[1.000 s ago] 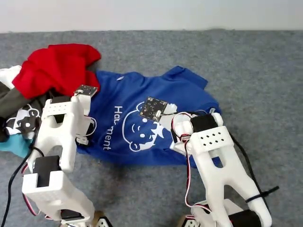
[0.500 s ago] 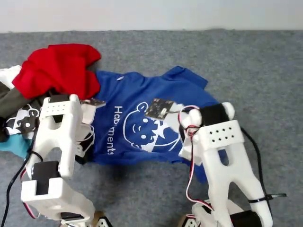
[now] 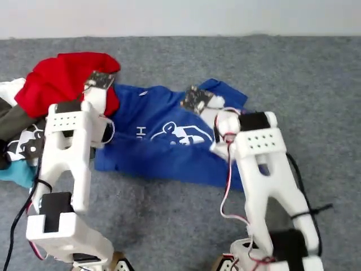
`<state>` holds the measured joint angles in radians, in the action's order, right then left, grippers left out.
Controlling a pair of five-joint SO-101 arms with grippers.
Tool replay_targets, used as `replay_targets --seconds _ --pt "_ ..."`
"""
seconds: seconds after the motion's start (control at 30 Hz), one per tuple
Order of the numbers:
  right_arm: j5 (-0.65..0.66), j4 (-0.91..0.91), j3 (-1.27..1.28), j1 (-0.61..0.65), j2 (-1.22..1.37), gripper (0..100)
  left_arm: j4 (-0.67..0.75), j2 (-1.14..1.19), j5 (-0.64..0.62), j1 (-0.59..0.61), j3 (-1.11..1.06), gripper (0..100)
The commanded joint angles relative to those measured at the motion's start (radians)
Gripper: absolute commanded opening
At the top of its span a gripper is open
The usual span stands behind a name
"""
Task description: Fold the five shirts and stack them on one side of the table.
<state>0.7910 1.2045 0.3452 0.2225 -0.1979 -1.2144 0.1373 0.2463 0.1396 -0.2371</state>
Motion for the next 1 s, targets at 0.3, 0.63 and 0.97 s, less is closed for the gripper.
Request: replay_targets --seconds 0.3,0.63,0.97 --pt "-0.063 -0.18 -0.601 -0.085 0.512 0.9 0.103 0.437 -0.196 -0.069 0.547 1" --pt "-0.06 -0.173 -1.243 -0.085 1.047 0.9 -0.025 0.813 -0.252 -0.077 1.207 1" --pt "-0.06 -0.186 -1.809 -0.09 1.495 1.2 -0.014 1.192 -0.252 -0.075 1.709 1"
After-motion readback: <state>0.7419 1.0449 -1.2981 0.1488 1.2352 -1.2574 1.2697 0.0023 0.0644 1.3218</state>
